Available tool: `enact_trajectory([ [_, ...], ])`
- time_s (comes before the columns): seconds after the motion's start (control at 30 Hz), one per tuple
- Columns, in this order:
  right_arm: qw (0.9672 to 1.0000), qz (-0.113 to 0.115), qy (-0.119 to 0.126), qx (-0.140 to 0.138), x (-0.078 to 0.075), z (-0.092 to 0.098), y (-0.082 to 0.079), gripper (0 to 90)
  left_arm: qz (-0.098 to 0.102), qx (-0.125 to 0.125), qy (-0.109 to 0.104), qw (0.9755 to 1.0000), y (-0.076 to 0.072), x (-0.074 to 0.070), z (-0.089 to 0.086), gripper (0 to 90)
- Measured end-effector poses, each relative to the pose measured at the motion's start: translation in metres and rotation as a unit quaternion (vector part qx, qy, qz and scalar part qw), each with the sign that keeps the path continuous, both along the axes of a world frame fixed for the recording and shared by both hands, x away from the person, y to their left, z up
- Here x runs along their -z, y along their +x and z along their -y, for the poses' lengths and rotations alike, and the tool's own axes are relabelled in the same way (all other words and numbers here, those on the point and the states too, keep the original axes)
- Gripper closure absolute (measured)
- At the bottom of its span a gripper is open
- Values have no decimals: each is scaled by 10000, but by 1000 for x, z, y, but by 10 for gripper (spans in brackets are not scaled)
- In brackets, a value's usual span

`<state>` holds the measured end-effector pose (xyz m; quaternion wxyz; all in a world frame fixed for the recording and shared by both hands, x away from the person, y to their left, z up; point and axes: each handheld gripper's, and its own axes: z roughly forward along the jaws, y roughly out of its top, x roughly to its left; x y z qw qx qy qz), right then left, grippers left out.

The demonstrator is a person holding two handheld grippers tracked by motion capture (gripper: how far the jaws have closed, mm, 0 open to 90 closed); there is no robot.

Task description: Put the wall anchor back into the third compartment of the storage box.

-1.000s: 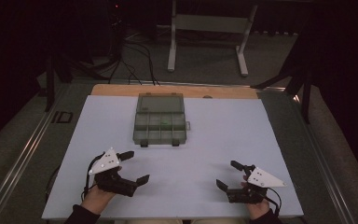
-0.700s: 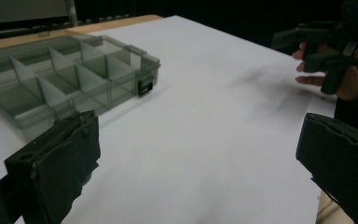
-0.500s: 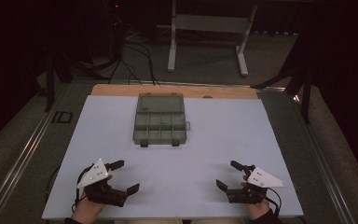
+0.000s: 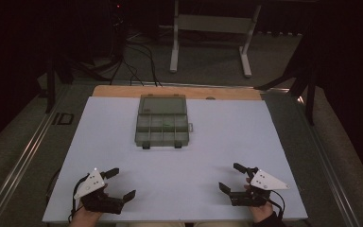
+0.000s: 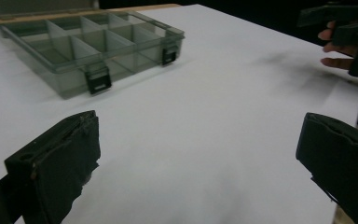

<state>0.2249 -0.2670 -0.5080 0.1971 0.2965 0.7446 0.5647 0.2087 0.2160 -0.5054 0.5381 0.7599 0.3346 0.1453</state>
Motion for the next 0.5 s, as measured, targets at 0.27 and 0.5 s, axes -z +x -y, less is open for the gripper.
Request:
enact_trajectory([
  [0.27,10000,-15,9,0,1,1,0,108,166,-182,-45,9997,-2,1,-7,0],
  [0.5,10000,-16,-21,-13,1,0,1,108,176,-152,-43,9997,-2,2,-7,0],
])
